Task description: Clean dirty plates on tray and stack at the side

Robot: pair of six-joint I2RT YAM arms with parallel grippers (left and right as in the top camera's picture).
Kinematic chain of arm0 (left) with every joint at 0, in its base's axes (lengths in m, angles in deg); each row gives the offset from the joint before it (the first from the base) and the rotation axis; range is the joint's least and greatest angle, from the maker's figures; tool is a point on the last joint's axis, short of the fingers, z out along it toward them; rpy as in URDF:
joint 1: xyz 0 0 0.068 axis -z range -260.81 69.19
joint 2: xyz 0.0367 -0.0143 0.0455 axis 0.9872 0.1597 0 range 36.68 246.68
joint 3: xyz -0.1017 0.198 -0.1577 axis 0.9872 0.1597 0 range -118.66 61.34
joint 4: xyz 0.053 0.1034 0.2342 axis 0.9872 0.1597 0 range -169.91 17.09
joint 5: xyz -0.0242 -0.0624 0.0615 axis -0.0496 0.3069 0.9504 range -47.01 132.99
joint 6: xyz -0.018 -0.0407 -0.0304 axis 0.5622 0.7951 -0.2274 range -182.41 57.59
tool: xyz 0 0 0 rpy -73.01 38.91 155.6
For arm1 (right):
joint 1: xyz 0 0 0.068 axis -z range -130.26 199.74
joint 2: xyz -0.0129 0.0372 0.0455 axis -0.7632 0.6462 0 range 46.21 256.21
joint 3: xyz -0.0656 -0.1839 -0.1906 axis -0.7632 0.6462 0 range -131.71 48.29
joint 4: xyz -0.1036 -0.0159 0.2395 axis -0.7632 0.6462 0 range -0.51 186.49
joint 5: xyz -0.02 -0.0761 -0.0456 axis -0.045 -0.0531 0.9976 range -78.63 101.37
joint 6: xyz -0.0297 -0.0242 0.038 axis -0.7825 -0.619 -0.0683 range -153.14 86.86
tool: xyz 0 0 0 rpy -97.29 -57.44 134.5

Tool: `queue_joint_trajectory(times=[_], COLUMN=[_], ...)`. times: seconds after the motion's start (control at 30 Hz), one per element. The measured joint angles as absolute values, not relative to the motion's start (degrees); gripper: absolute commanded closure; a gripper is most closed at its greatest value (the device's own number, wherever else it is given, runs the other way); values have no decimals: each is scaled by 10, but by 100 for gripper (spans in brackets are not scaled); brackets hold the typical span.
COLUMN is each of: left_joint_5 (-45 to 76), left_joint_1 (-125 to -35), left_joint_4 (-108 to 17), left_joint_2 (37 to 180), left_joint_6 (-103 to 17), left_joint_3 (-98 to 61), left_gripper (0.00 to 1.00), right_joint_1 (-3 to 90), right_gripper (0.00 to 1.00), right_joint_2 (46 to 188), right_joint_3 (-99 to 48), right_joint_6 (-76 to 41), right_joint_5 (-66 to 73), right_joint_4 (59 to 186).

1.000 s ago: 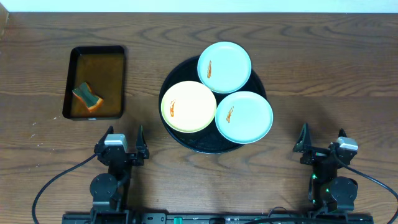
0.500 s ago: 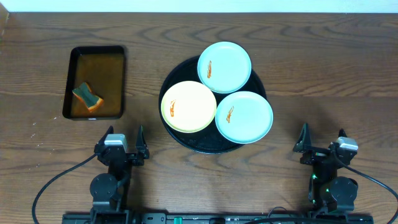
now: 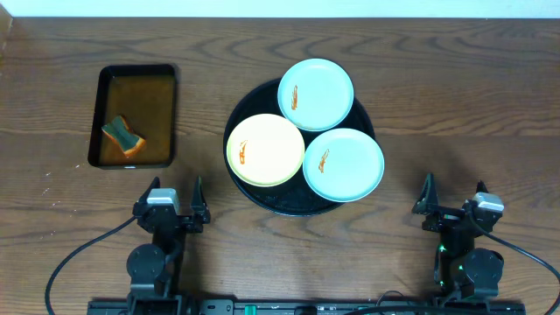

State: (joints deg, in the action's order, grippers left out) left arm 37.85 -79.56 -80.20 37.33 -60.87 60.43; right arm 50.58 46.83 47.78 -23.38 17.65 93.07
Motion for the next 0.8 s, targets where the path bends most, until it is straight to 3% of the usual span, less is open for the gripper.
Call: queue_joint_trajectory(times=[0.3,0.47,0.53,0.63,0.8], left_joint_5=[79,21,11,4,-2], left_joint_1=[-795,-795,-797,-809,-845], left_joint_4=[-906,-1164,-1193,-1093,-698], left_joint_2=[373,373,373,381,491], left_joint_6=[-241,-134,-127,-141,-263], left_joint_3=[610,605,590,533,326], left_gripper=[18,18,18,18,18], right_joint_1=[506,506,506,506,506], right_gripper=[1,1,1,1,1], right_joint_2=[468,468,468,468,468], right_joint_3=[478,478,478,478,478], right_joint_6=[-234,-234,-234,-234,-234], right_joint_5=[176,177,177,177,177], right_joint_4=[931,931,930,931,930])
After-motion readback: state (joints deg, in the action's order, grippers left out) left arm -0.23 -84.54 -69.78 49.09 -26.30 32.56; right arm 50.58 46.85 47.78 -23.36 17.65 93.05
